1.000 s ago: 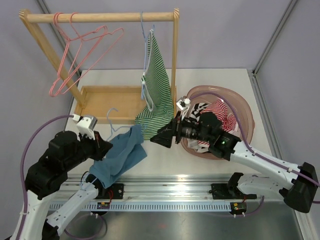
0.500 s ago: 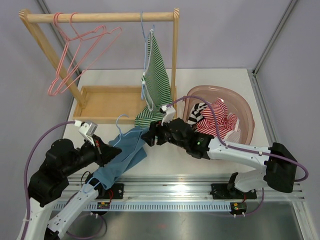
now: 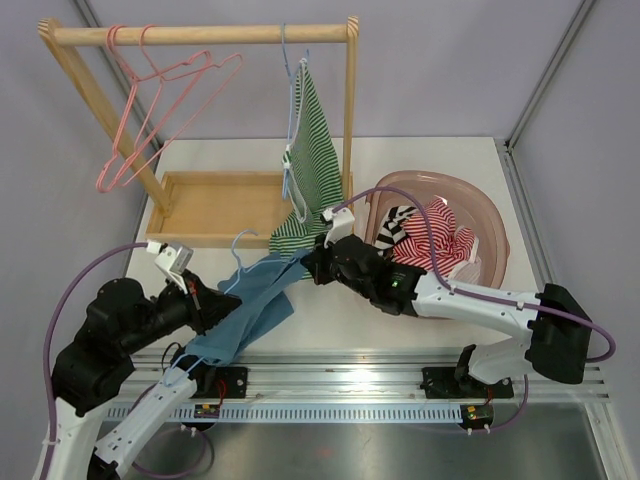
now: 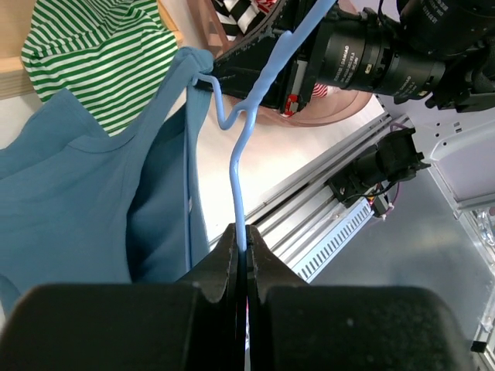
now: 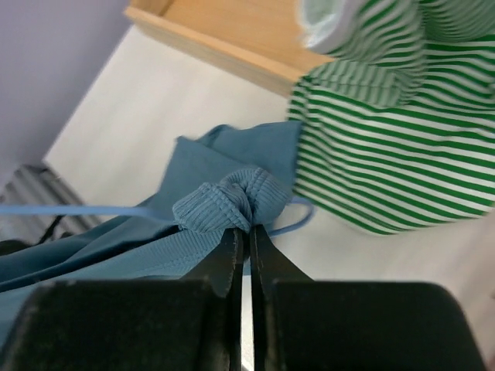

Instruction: Remove the tank top from the hanger

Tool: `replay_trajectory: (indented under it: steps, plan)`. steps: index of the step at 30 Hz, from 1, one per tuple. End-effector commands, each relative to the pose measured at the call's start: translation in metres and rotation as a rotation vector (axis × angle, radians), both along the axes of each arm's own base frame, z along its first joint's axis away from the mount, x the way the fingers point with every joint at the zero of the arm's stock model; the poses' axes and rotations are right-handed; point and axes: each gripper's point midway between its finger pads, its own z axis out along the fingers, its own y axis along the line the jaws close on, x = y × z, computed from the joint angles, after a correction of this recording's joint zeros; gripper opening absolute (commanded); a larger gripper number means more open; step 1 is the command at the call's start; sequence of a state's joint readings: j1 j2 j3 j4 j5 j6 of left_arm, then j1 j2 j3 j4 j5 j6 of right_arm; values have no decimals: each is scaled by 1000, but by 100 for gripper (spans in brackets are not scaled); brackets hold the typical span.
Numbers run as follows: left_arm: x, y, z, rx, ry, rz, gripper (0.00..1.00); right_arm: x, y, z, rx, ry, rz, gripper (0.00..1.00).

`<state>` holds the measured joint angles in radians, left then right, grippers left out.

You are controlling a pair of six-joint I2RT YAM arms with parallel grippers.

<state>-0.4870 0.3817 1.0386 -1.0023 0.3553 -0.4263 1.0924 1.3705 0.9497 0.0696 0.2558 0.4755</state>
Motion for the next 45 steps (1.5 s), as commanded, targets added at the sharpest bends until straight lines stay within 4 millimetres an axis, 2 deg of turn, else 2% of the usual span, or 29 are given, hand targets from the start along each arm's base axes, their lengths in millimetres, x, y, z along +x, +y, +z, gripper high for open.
replay_trajectory:
  steps: [1, 3, 7, 10, 12, 14, 16, 17, 18, 19, 20, 22, 23, 24, 25, 26, 28, 30, 31, 32, 33, 34, 37, 39, 40, 41, 43, 44, 45]
  plan:
    - [-6, 0, 23, -11, -86, -39, 0, 38, -46, 28, -87, -96, -253, 0]
    - [-11, 0, 27, -20, -99, -51, 0, 55, -72, 20, -158, -85, -341, 0]
    - [-18, 2, 38, -46, -132, -62, 0, 76, -98, 15, -154, -38, -407, 0]
    - [-22, 1, 49, -70, -164, -75, 0, 76, -95, 16, -144, -18, -375, 0]
    - [-21, -2, 60, -108, -202, -82, 0, 65, -78, 21, -103, -1, -266, 0]
    - [-24, -7, 83, -168, -293, -118, 0, 53, -64, 42, -20, -10, -165, 0]
    - [-36, -18, 96, -235, -347, -215, 0, 27, -47, 74, 100, -15, -6, 0]
    - [-41, -19, 119, -289, -445, -236, 0, 17, -42, 86, 144, -14, 47, 0]
    - [-44, -23, 122, -319, -458, -270, 0, -3, -35, 103, 198, -6, 158, 0]
    - [-45, -24, 131, -345, -492, -275, 0, -14, -35, 124, 249, -28, 205, 0]
    - [-46, -24, 150, -389, -577, -277, 0, -24, -35, 137, 286, -31, 248, 0]
    - [-36, -25, 159, -433, -626, -256, 0, -51, -34, 173, 380, -41, 374, 0]
    - [-36, -23, 180, -481, -732, -240, 0, -63, -33, 183, 414, -16, 420, 0]
    - [-33, -19, 188, -513, -787, -213, 0, -83, -33, 210, 476, -44, 535, 0]
    - [-20, -24, 180, -527, -807, -197, 0, -93, -32, 227, 517, -63, 594, 0]
    - [-23, -17, 202, -590, -922, -172, 0, -103, -33, 238, 548, -44, 639, 0]
    - [-2, -15, 211, -621, -968, -97, 0, -121, -34, 263, 582, -54, 733, 0]
    - [4, -12, 229, -654, -1033, -65, 0, -132, -35, 282, 594, -76, 778, 0]
    - [17, -21, 230, -641, -1027, -74, 0, -136, -27, 275, 569, -40, 797, 0]
    - [10, -20, 243, -668, -1089, -95, 0, -139, -23, 275, 550, -55, 813, 0]
    - [9, -26, 244, -670, -1105, -132, 0, -139, -15, 276, 539, -52, 818, 0]
    - [10, -26, 247, -676, -1123, -135, 0, -149, -7, 265, 507, -9, 840, 0]
    - [24, -14, 250, -670, -1107, -15, 0, -134, 10, 235, 412, 9, 748, 0]
    - [29, 0, 250, -640, -1115, 83, 0, -113, 14, 209, 358, 7, 637, 0]
    - [41, 1, 235, -582, -1044, 126, 0, -106, 14, 197, 330, 18, 600, 0]
    - [41, 18, 236, -573, -1034, 219, 0, -101, 15, 178, 295, 34, 571, 0]
    - [49, 34, 223, -476, -952, 322, 0, -87, 15, 157, 254, 45, 488, 0]
    - [49, 45, 220, -450, -931, 377, 0, -81, 14, 137, 221, 63, 446, 0]
    - [45, 58, 227, -423, -927, 431, 0, -79, 15, 125, 198, 73, 426, 0]
